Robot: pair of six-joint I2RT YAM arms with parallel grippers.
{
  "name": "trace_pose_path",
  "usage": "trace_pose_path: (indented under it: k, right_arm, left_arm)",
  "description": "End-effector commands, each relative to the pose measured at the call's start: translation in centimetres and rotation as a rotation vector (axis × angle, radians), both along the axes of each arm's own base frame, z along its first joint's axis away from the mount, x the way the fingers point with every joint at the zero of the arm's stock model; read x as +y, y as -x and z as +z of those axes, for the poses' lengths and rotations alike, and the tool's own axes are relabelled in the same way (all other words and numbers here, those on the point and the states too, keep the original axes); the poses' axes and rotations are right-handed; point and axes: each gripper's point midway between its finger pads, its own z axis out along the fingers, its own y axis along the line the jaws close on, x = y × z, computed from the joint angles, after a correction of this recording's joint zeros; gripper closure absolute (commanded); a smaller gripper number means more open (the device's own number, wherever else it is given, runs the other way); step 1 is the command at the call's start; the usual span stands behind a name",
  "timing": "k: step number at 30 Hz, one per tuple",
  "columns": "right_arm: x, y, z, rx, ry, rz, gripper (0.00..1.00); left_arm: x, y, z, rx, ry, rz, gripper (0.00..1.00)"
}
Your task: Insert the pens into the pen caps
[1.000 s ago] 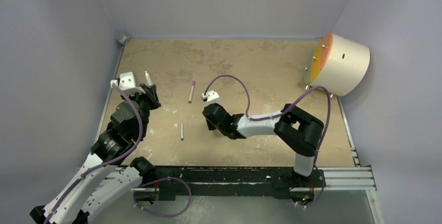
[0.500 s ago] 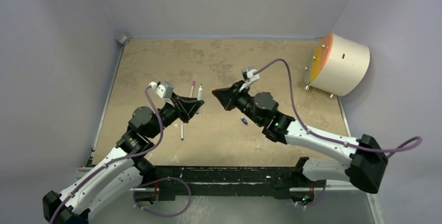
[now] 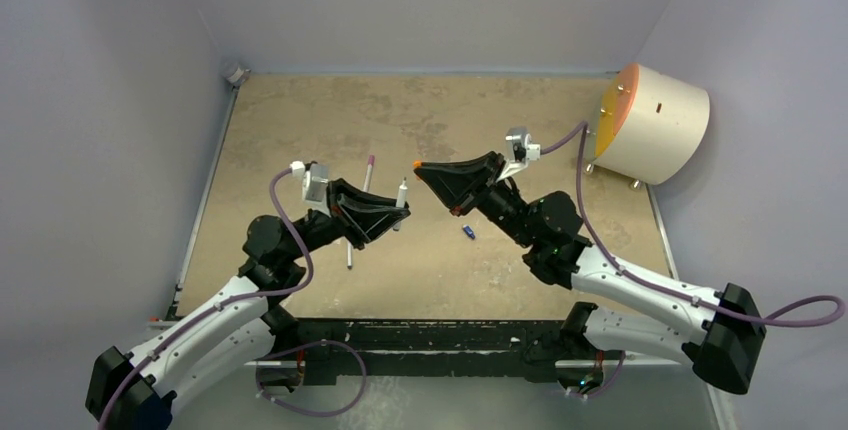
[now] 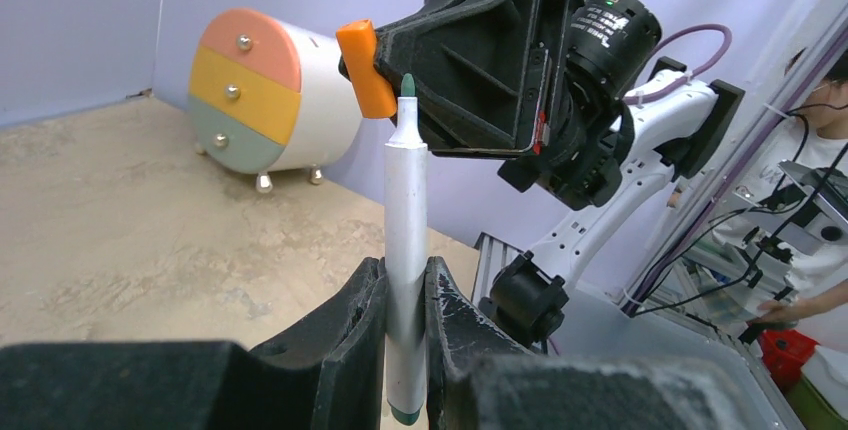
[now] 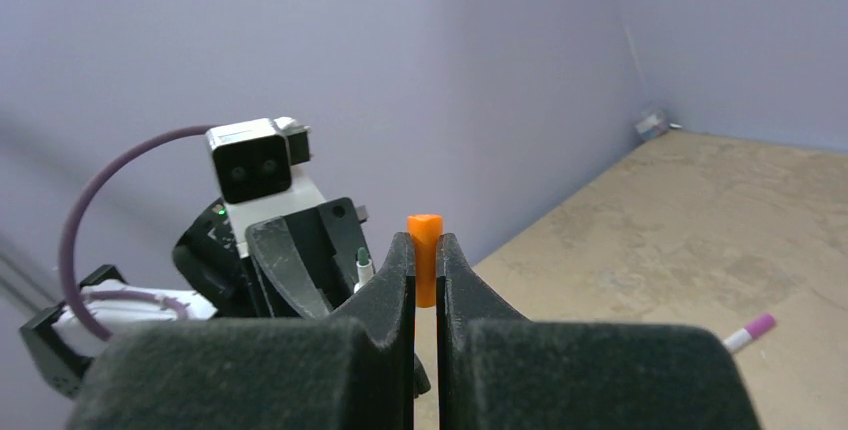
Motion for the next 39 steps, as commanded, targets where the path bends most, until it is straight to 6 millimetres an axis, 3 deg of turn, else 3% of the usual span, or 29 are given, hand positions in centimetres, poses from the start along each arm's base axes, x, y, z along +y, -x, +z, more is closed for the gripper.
trace_pose_path:
  k: [1,10,21,39]
  right_arm:
    - [-0.1,2.2,3.8,-0.117,-0.128,0.100,1.00]
    - [1.3,2.6,5.2,-0.166,-0.151,0.160,1.00]
    - [0.2,3.3,7.8,-0.221,-0.189,0.148,1.00]
    - [1.4,3.0,5.9,-0.187,-0.167,0.180,1.00]
  left_arm:
    - [0.1,1.5,2.1,-0.080,0.058,-0.057,1.00]
    - [0.0,1.2,1.9,-0.064,0.052,-0.045,1.00]
    - [0.0,0.9,1.6,-0.054,0.042,-0.031,1.00]
    - [0.0,1.1,1.9,-0.061,0.051,-0.041,1.00]
